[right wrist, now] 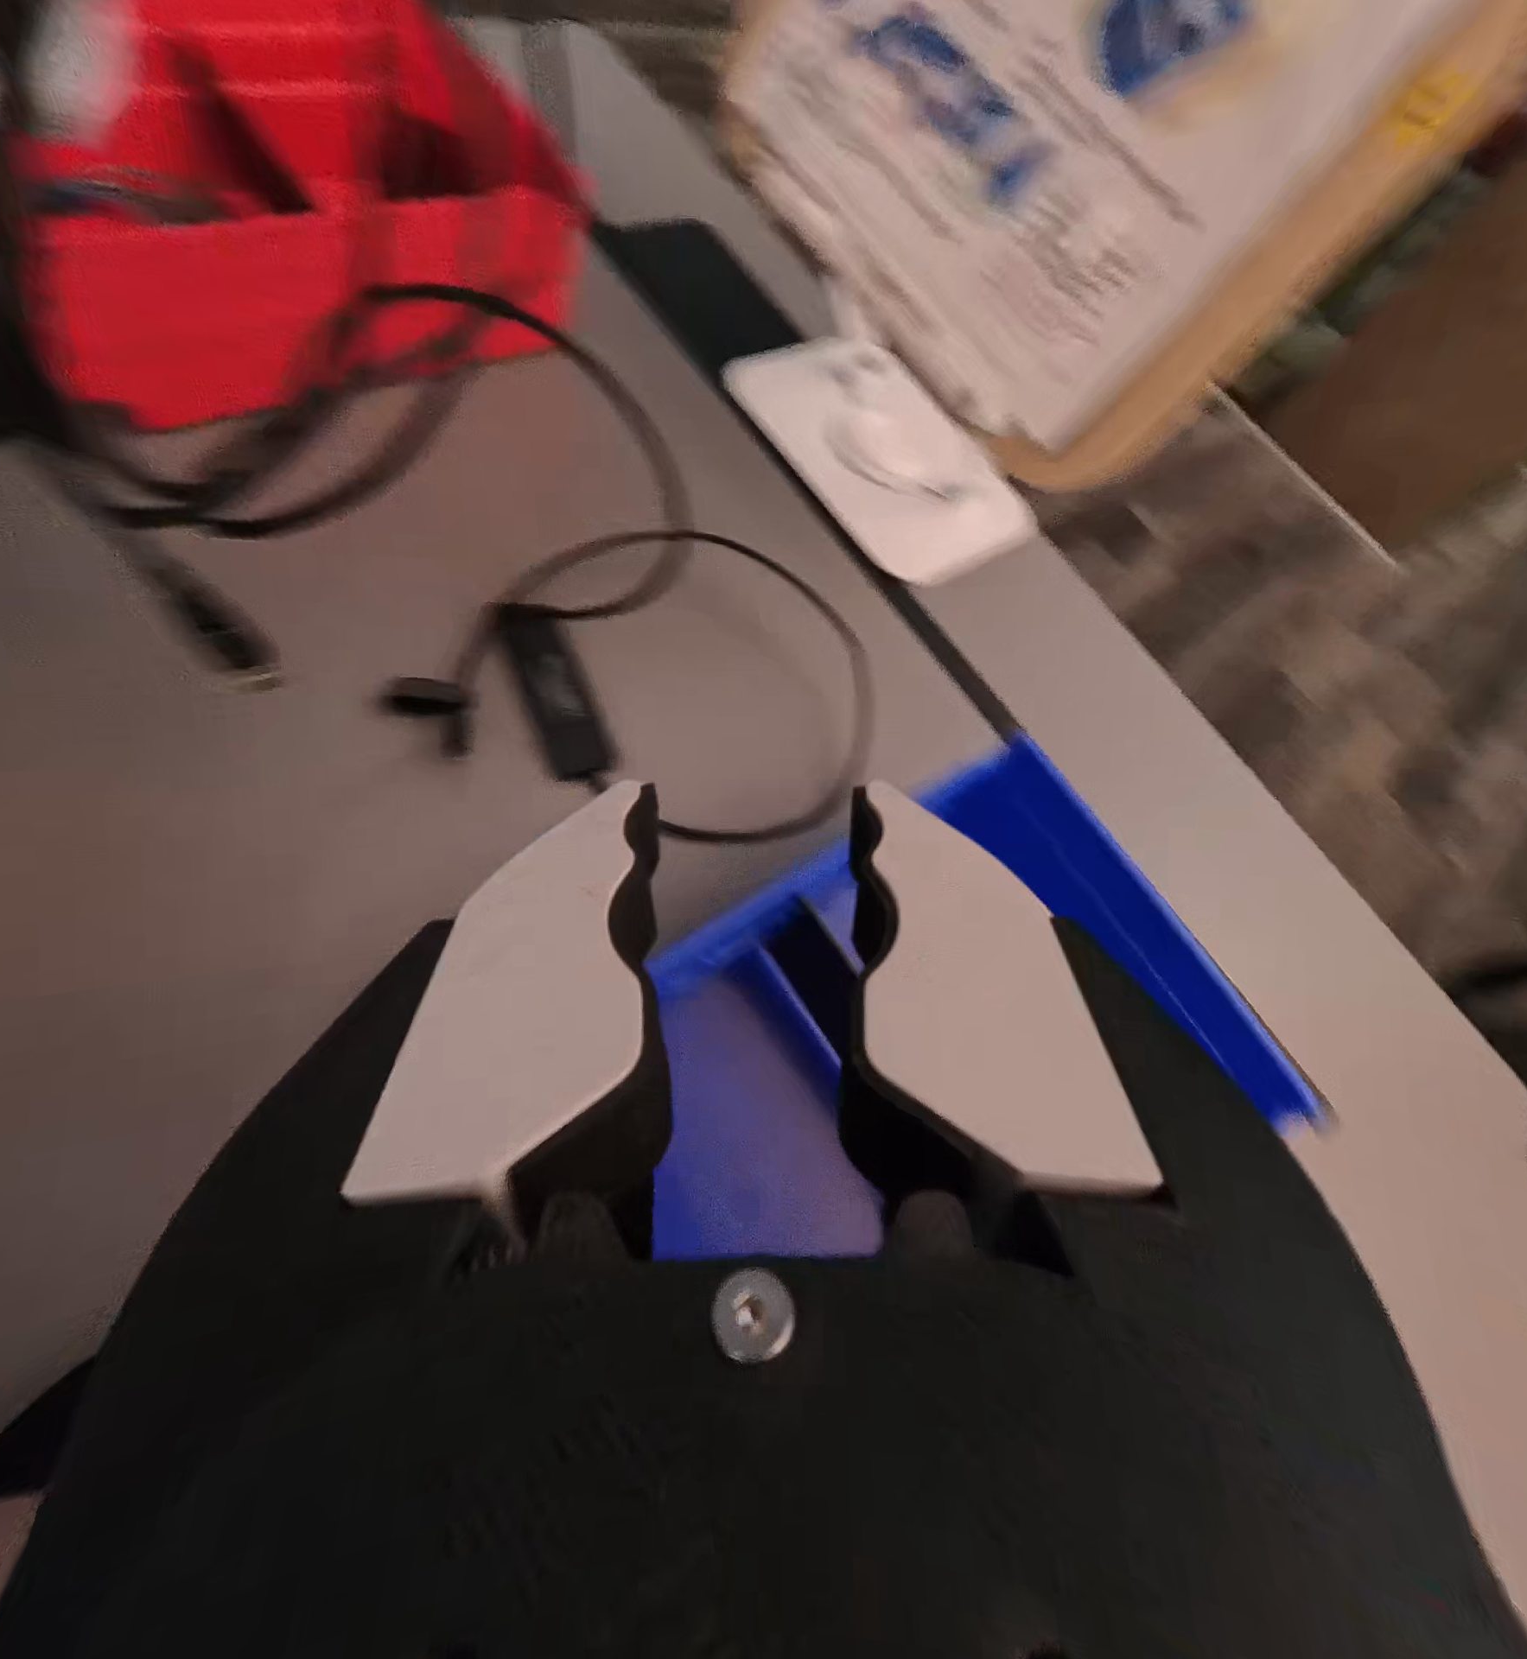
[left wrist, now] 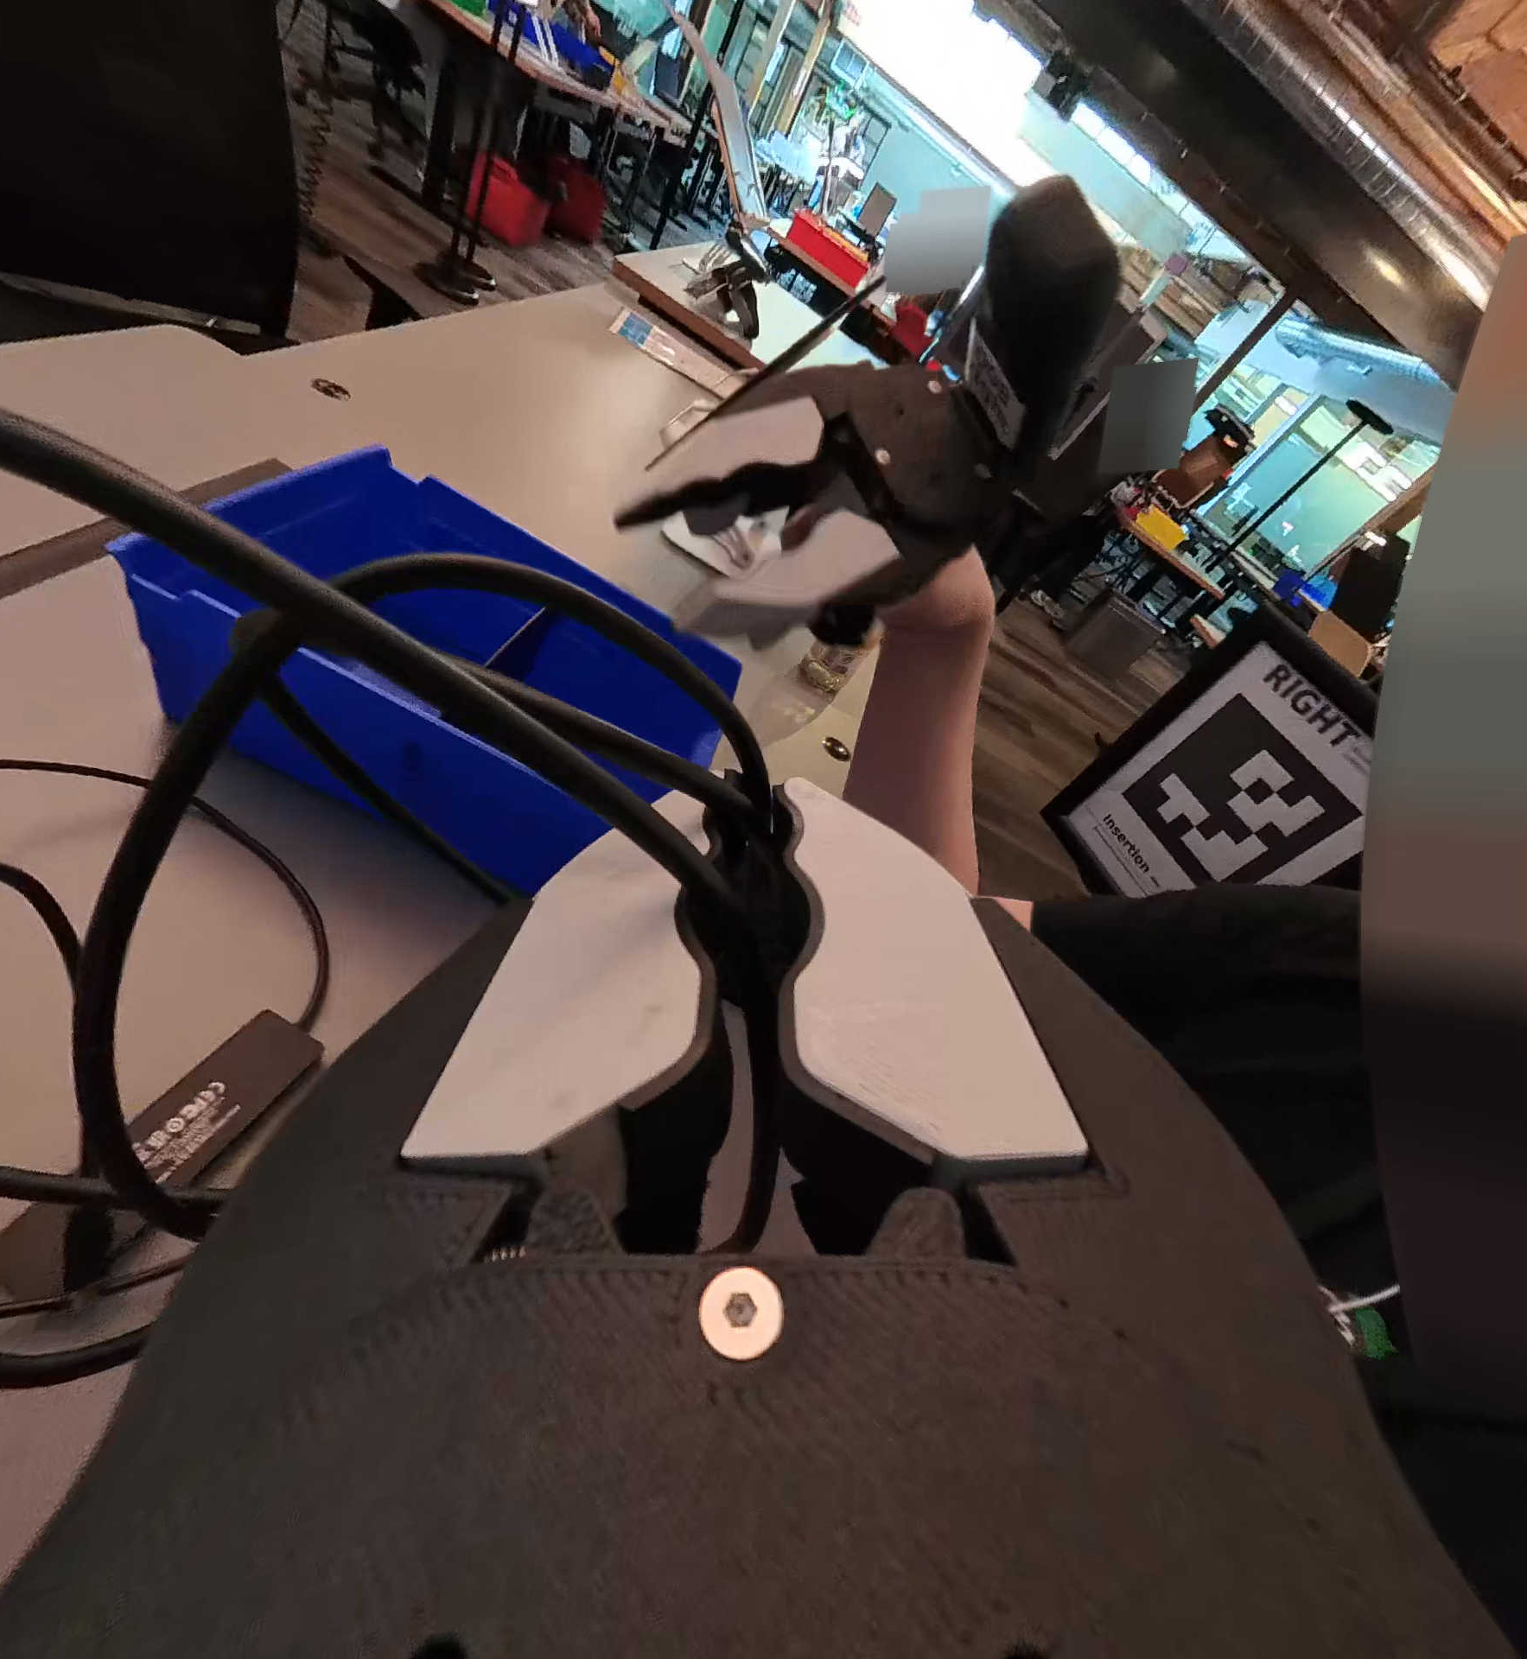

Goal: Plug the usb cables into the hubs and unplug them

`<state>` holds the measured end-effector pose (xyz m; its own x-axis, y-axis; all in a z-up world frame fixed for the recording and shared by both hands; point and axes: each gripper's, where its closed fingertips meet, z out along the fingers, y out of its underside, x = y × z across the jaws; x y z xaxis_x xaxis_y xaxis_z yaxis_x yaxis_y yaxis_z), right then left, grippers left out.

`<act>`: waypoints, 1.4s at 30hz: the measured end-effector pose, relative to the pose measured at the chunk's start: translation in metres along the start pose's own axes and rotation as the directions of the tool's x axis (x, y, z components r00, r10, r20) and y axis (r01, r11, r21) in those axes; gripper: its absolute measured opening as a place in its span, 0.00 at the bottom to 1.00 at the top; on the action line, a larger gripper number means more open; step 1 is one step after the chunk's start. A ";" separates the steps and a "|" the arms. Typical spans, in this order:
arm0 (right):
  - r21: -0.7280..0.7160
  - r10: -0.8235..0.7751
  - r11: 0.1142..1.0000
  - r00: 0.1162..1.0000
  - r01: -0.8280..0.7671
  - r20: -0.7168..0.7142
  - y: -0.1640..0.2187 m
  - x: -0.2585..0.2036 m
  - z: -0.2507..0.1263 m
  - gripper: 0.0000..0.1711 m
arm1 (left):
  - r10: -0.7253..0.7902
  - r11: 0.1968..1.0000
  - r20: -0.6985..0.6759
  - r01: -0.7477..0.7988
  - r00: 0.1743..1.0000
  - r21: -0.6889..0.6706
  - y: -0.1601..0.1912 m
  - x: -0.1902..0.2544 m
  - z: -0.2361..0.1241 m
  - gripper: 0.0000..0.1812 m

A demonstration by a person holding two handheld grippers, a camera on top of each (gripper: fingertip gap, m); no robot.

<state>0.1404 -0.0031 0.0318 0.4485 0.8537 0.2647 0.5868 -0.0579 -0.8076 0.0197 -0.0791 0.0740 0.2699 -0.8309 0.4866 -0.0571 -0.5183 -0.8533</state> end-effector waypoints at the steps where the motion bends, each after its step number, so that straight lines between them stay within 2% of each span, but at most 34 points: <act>1: 0.031 -0.056 0.998 0.993 0.053 0.101 -0.008 -0.022 0.005 0.26 | 0.011 1.000 0.006 -0.011 1.000 -0.009 -0.003 0.000 0.002 0.03; 6: 0.215 -0.343 0.937 0.838 0.274 0.425 -0.047 -0.118 0.020 0.26 | 0.078 0.997 0.088 -0.078 0.993 -0.003 -0.036 0.006 0.001 0.03; 11: 0.297 -0.451 0.888 0.791 0.351 0.413 -0.077 -0.158 0.049 0.22 | 0.117 0.991 0.249 -0.131 0.961 0.039 -0.068 0.002 -0.009 0.03; 15: 0.281 -0.438 0.889 0.853 0.362 0.284 -0.095 -0.157 0.075 0.23 | 0.115 0.985 0.301 -0.149 0.947 0.093 -0.082 0.005 -0.016 0.03; 19: 0.279 -0.393 0.901 0.897 0.333 0.201 -0.107 -0.153 0.092 0.12 | 0.110 0.984 0.309 -0.147 0.945 0.100 -0.085 0.007 -0.015 0.03; 22: 0.233 -0.387 0.911 0.903 0.341 0.189 -0.101 -0.152 0.102 0.07 | 0.102 0.988 0.316 -0.134 0.943 0.080 -0.083 0.002 -0.011 0.03; 25: 0.256 -0.392 0.901 0.909 0.350 0.138 -0.106 -0.148 0.105 0.02 | 0.083 0.992 0.308 -0.108 0.948 0.064 -0.082 -0.003 -0.005 0.03; 26: 0.266 -0.374 0.906 0.916 0.329 0.142 -0.108 -0.149 0.106 0.06 | 0.071 0.993 0.302 -0.096 0.951 0.068 -0.083 -0.004 -0.004 0.03; 27: 0.258 -0.352 0.918 0.919 0.301 0.180 -0.107 -0.153 0.108 0.15 | 0.072 0.993 0.305 -0.096 0.950 0.064 -0.083 -0.006 -0.004 0.03; 28: 0.245 -0.336 0.928 0.916 0.282 0.220 -0.105 -0.158 0.109 0.17 | 0.080 0.993 0.317 -0.102 0.945 0.053 -0.083 -0.009 -0.005 0.03; 30: 0.259 -0.322 0.932 0.908 0.255 0.267 -0.106 -0.165 0.108 0.17 | 0.086 0.993 0.345 -0.110 0.935 0.051 -0.084 -0.014 -0.007 0.03; 31: 0.263 -0.317 0.933 0.909 0.247 0.271 -0.107 -0.166 0.108 0.13 | 0.087 0.992 0.343 -0.111 0.935 0.053 -0.084 -0.014 -0.007 0.03; 32: 0.263 -0.313 0.933 0.914 0.246 0.259 -0.107 -0.164 0.109 0.03 | 0.085 0.993 0.332 -0.108 0.939 0.053 -0.084 -0.013 -0.006 0.03; 36: 0.245 -0.311 0.937 0.916 0.251 0.253 -0.106 -0.160 0.111 0.03 | 0.087 0.995 0.285 -0.097 0.955 0.023 -0.077 -0.014 0.001 0.04; 39: 0.297 -0.309 0.929 0.904 0.220 0.295 -0.112 -0.164 0.103 0.03 | 0.083 0.996 0.255 -0.084 0.963 -0.005 -0.070 -0.016 0.007 0.10; 42: 0.350 -0.295 0.921 0.890 0.169 0.347 -0.117 -0.167 0.097 0.03 | 0.079 0.996 0.278 -0.065 0.957 -0.058 -0.060 -0.027 0.008 0.30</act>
<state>-0.0688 -0.0888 0.0308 -0.0083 0.9566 0.2912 0.3811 0.2722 -0.8835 0.0232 -0.0242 0.1106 0.5214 -0.7799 0.3463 -0.1302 -0.4738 -0.8710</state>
